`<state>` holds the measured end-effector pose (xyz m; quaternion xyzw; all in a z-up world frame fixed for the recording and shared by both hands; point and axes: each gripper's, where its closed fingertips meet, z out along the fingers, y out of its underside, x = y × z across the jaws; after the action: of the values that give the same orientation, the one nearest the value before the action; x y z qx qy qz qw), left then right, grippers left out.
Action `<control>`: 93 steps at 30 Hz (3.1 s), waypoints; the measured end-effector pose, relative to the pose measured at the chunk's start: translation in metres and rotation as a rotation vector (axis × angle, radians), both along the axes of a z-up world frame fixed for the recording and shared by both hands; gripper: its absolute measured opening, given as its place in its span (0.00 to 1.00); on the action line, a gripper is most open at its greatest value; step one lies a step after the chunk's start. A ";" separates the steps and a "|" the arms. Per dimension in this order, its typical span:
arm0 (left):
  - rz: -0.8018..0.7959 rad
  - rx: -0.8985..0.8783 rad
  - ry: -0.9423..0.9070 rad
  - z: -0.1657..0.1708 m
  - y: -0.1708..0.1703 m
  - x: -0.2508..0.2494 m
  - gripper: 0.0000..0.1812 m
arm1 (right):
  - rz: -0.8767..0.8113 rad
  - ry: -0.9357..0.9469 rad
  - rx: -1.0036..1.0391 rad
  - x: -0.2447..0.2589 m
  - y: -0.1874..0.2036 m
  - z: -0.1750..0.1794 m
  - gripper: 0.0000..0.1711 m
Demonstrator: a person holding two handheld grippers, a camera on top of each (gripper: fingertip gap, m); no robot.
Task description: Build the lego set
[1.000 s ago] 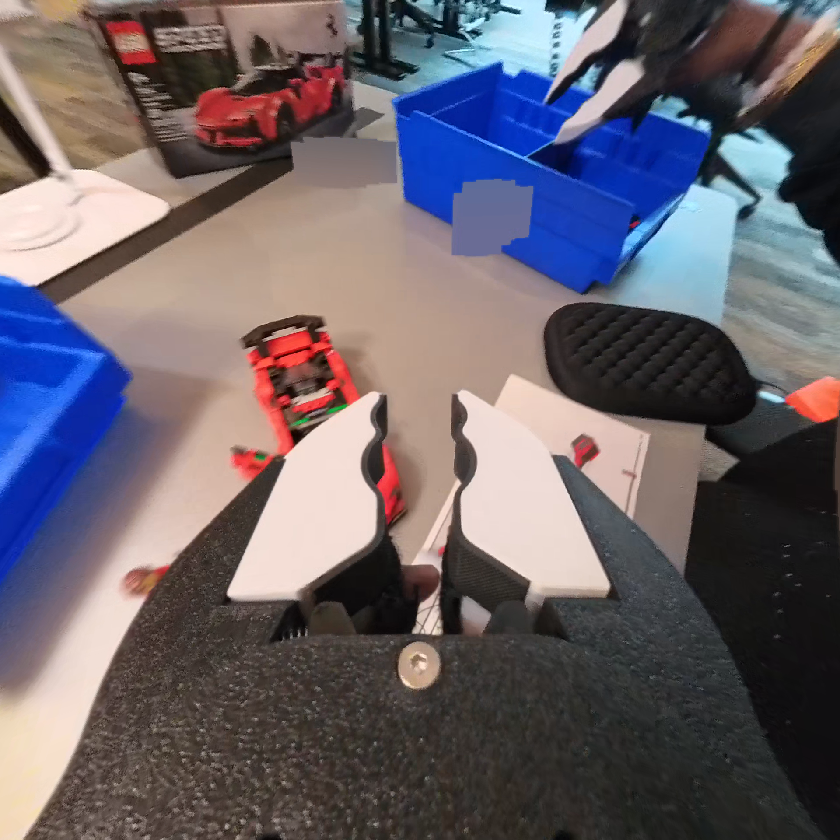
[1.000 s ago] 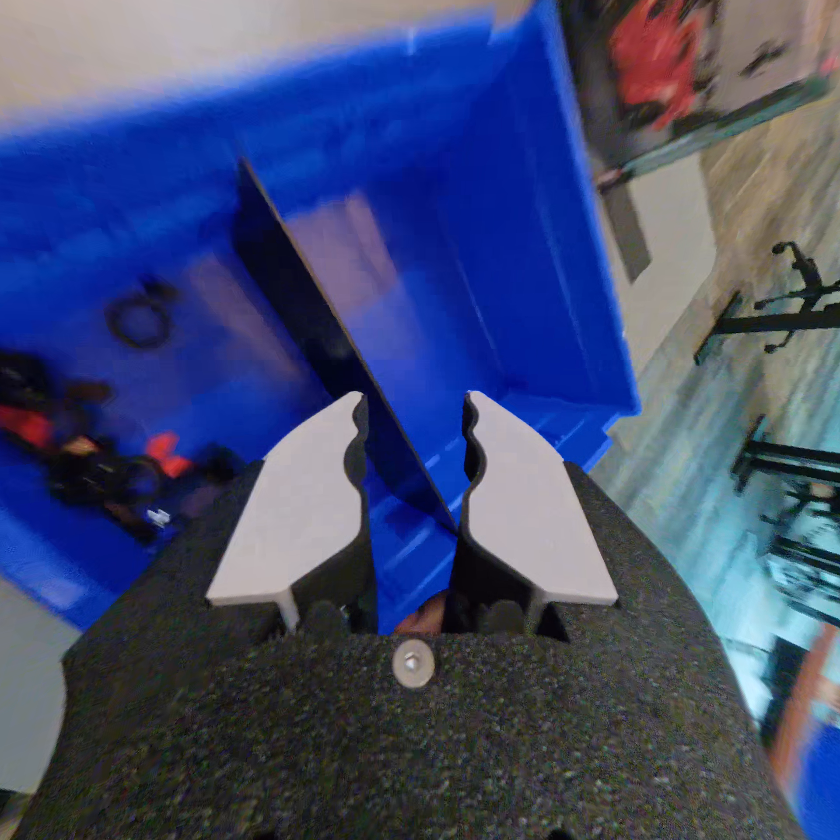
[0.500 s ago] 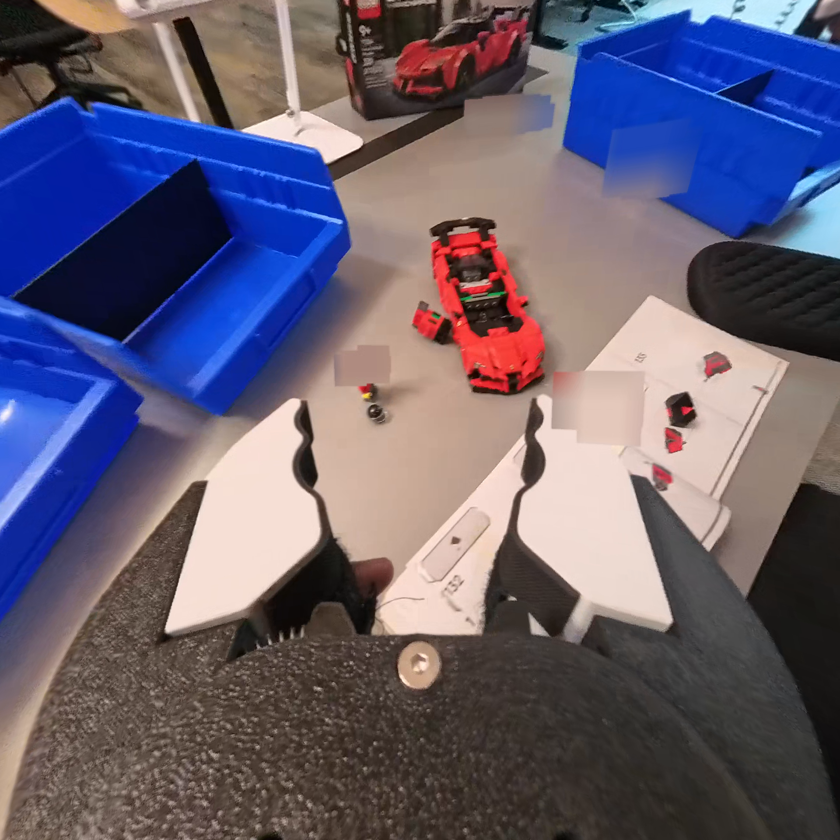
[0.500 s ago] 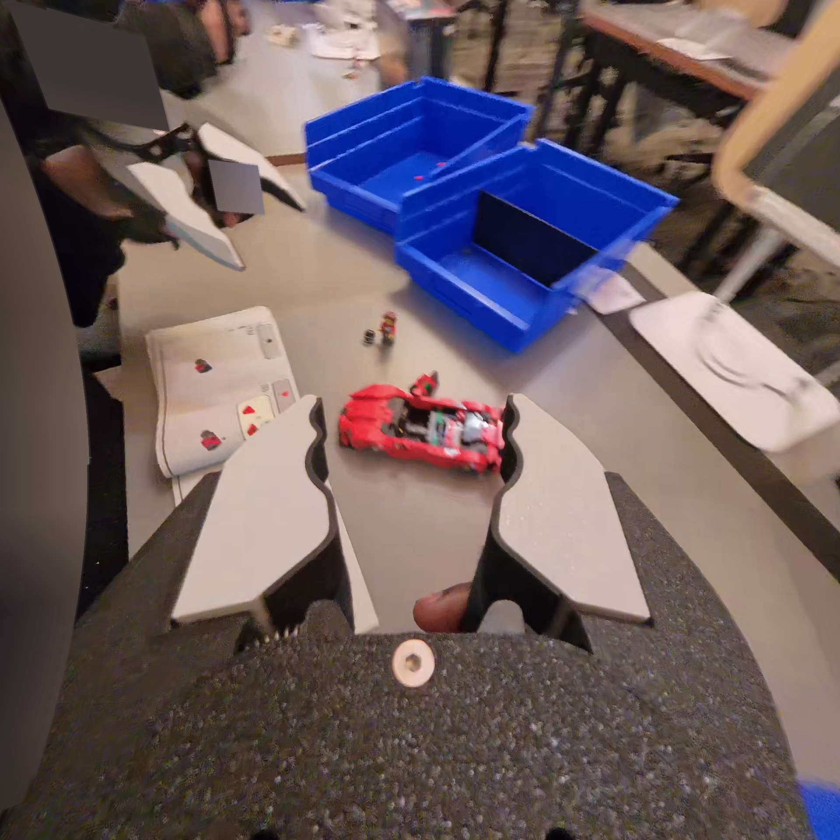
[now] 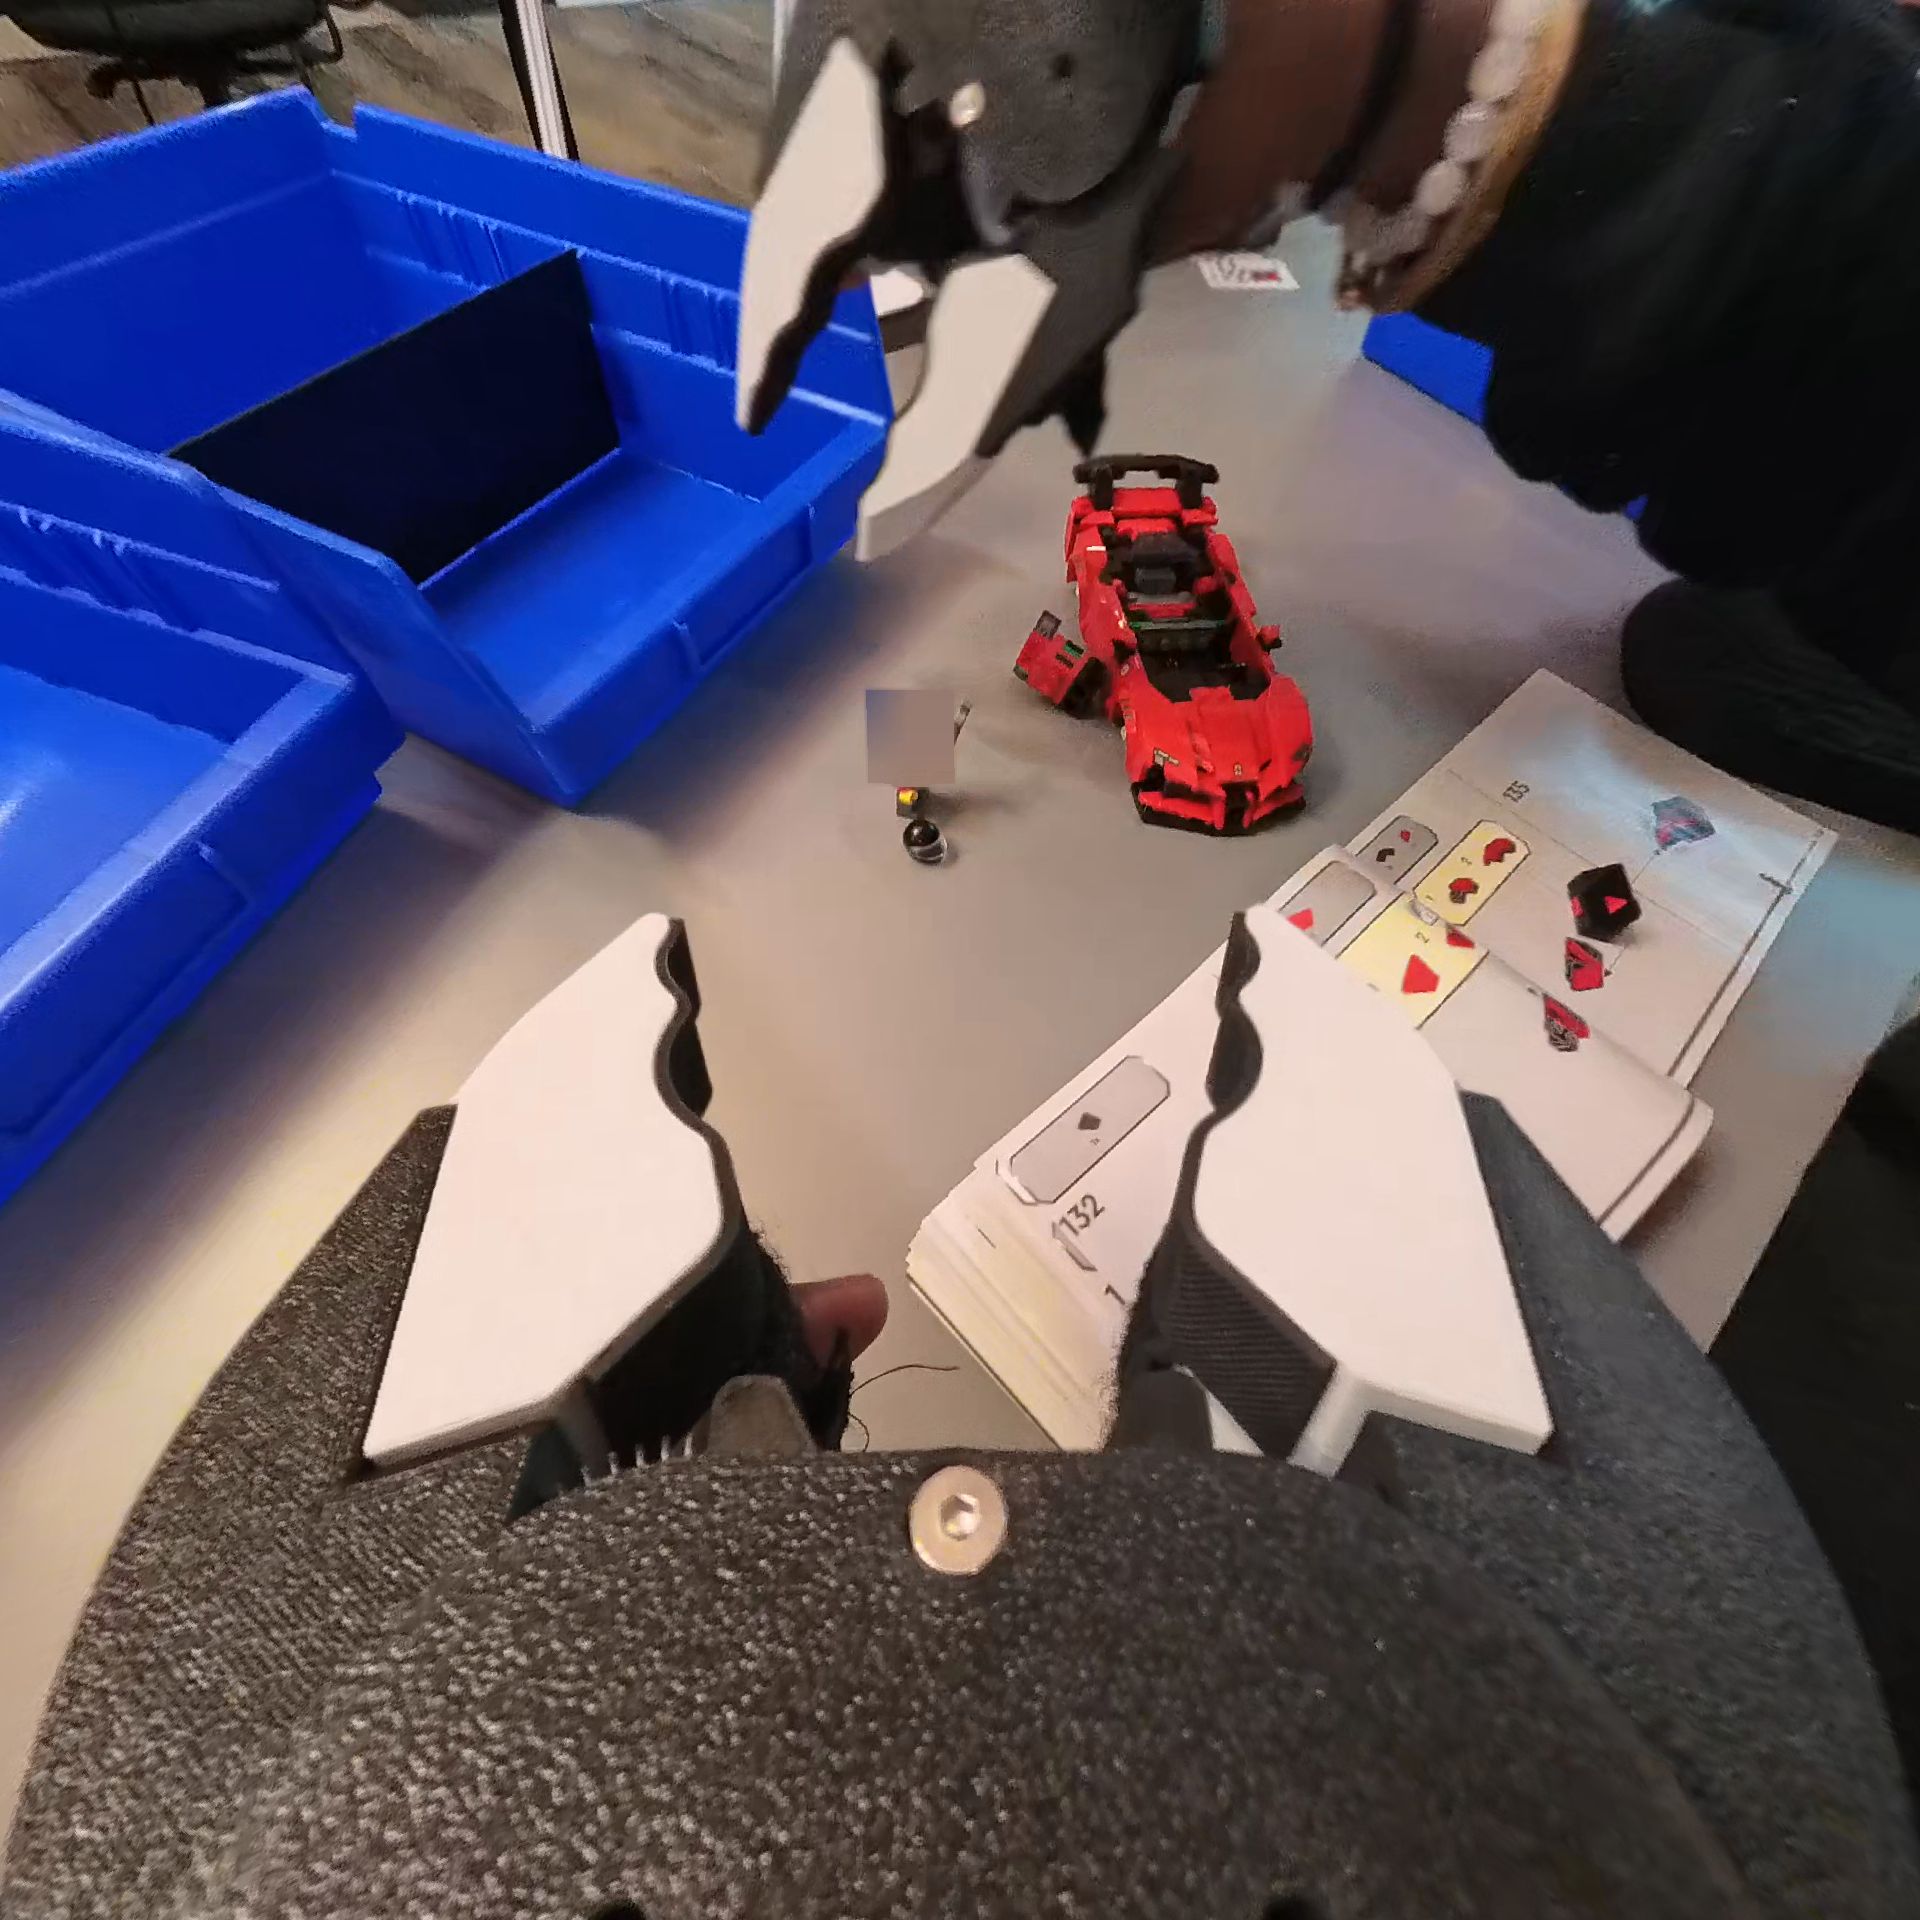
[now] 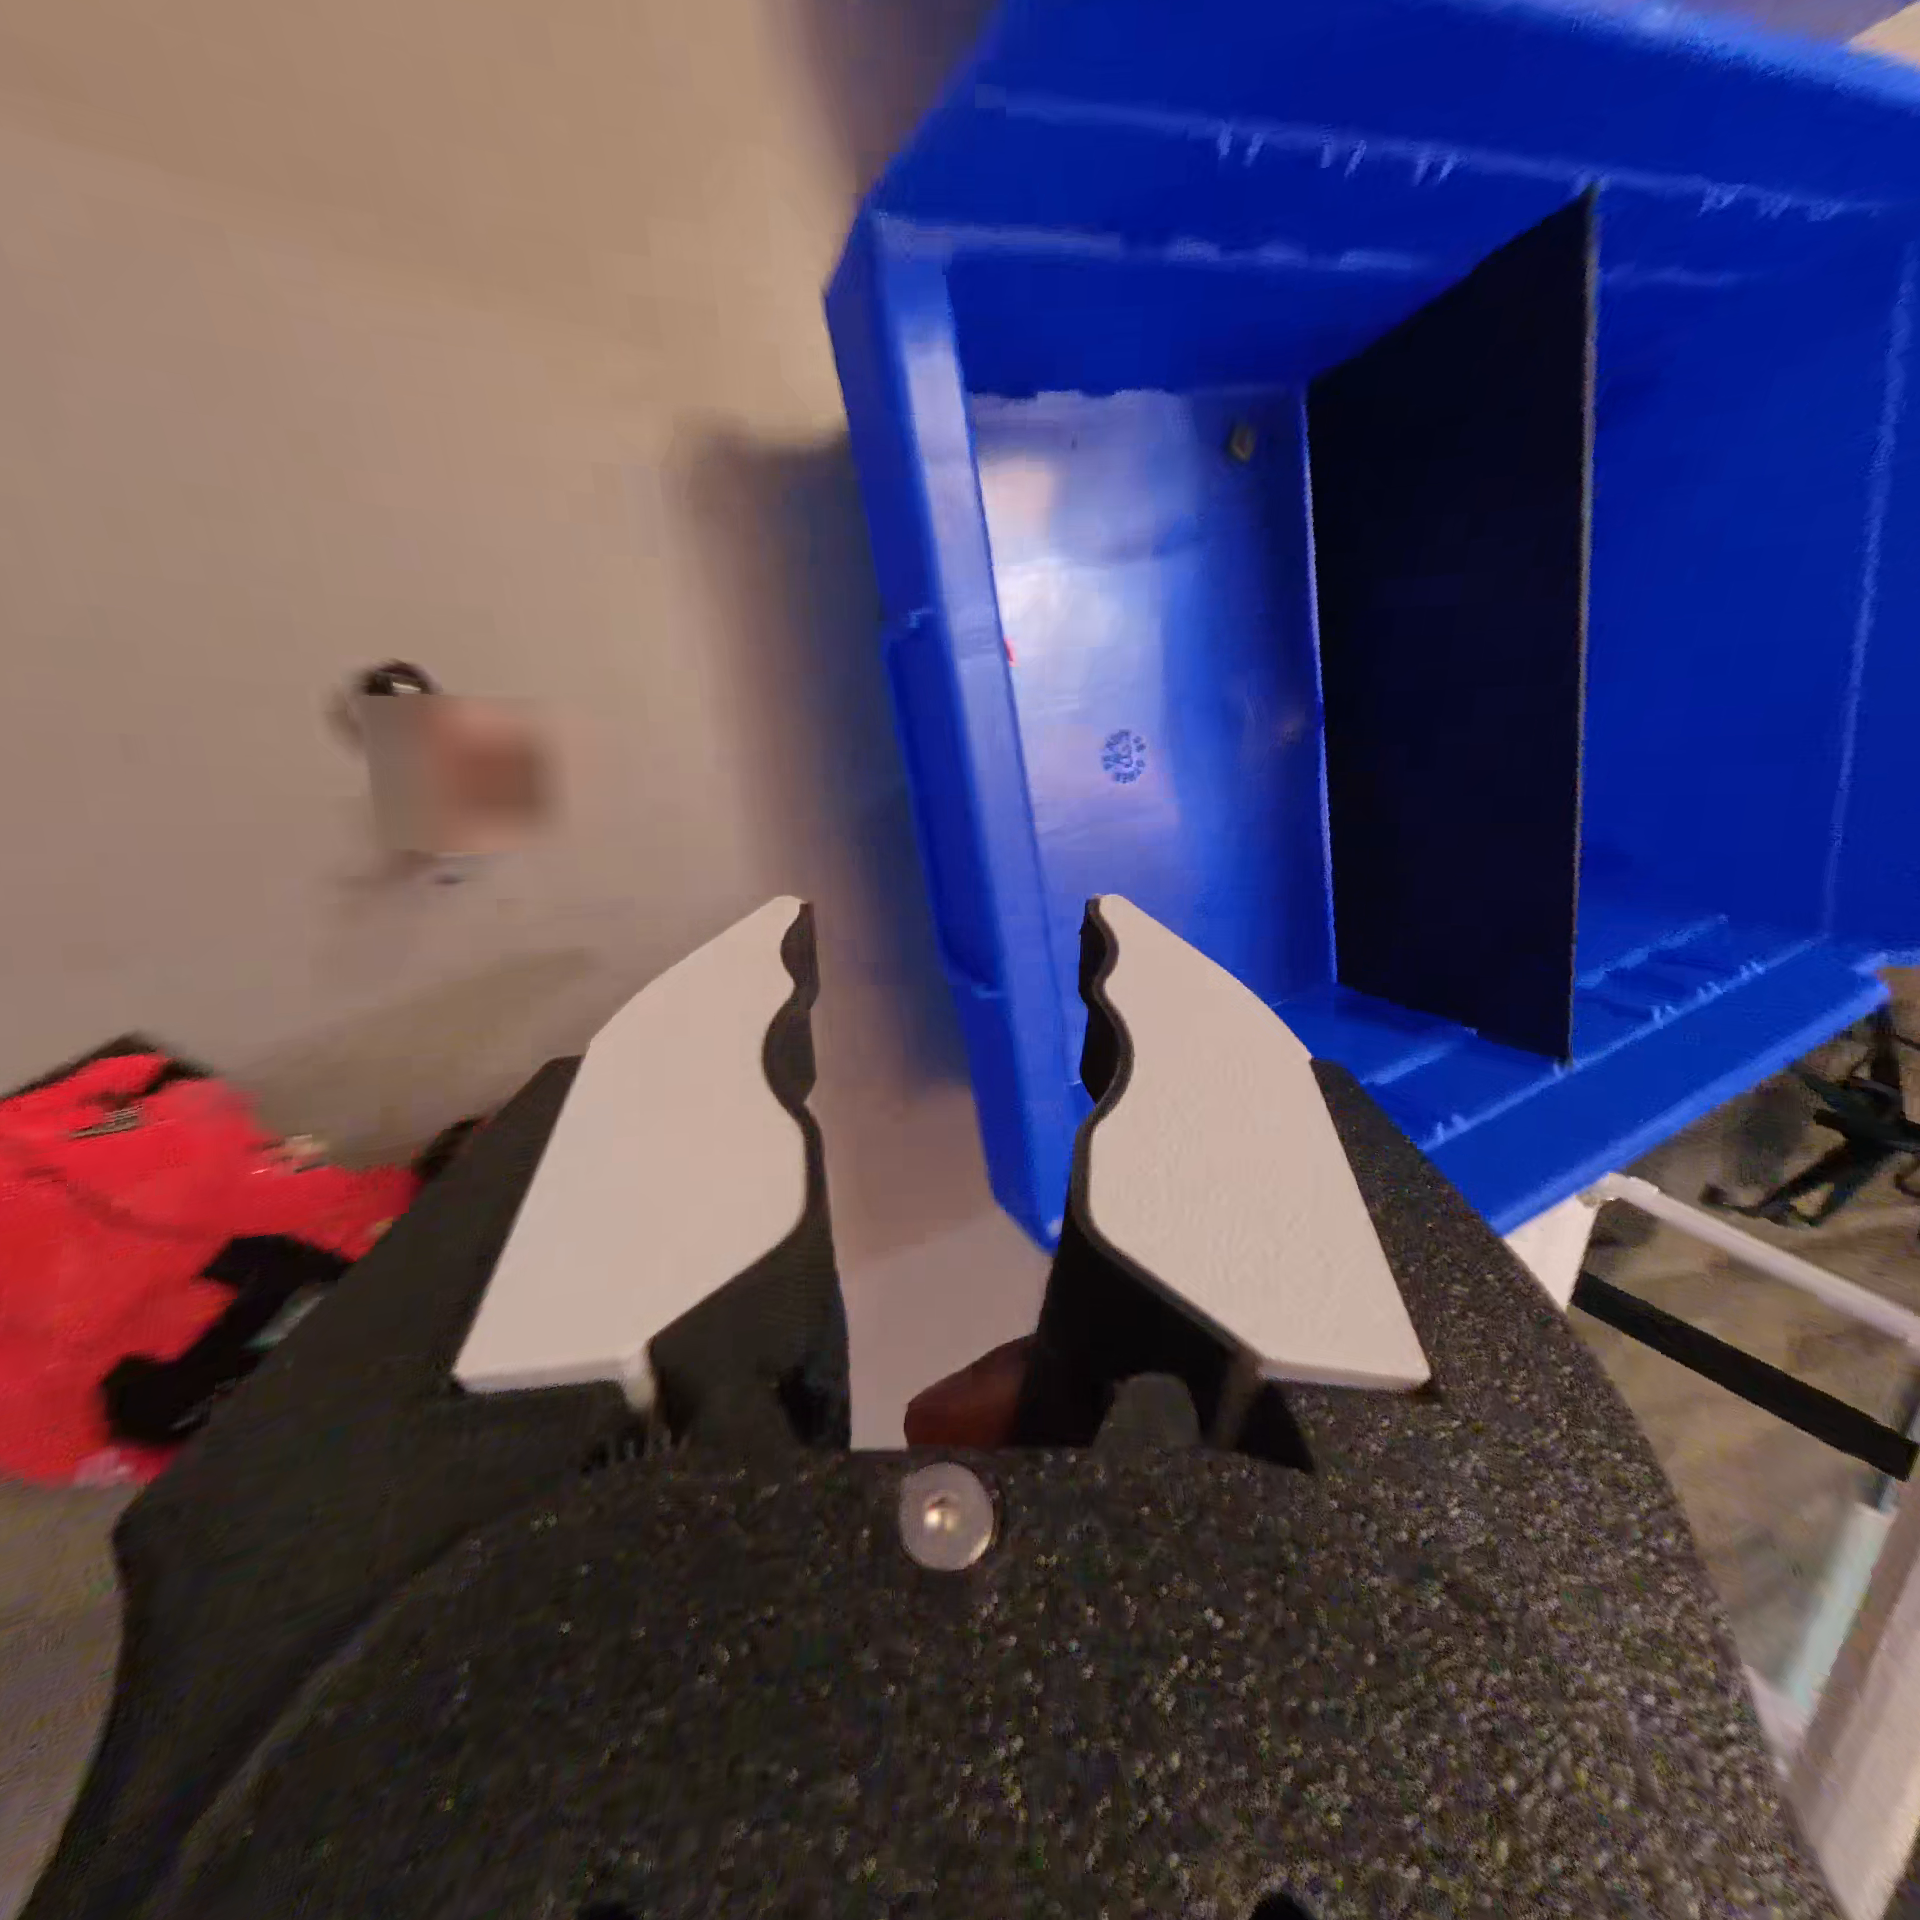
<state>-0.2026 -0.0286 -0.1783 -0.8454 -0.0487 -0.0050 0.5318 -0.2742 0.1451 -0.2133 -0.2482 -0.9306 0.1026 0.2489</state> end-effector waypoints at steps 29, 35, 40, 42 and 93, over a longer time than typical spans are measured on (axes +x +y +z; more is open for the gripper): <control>0.017 0.010 -0.104 -0.032 -0.005 -0.013 0.42 | -0.028 0.172 0.471 -0.014 0.015 -0.056 0.16; 0.019 0.012 -0.098 -0.032 -0.002 -0.014 0.40 | -0.055 0.232 0.500 -0.012 0.013 -0.057 0.16; 0.033 0.014 -0.101 -0.034 -0.003 -0.017 0.39 | -0.064 0.269 0.505 -0.010 0.011 -0.056 0.16; 0.034 0.016 -0.106 -0.034 -0.003 -0.017 0.38 | -0.069 0.286 0.483 -0.009 0.011 -0.056 0.16; -0.063 -0.654 0.260 -0.086 -0.009 -0.213 0.15 | -0.052 0.173 0.001 0.008 -0.001 0.021 0.31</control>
<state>-0.4153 -0.0377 -0.2643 -0.9657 0.0466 0.1020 0.2342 -0.2658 0.1443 -0.1919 -0.2624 -0.8989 0.1166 0.3309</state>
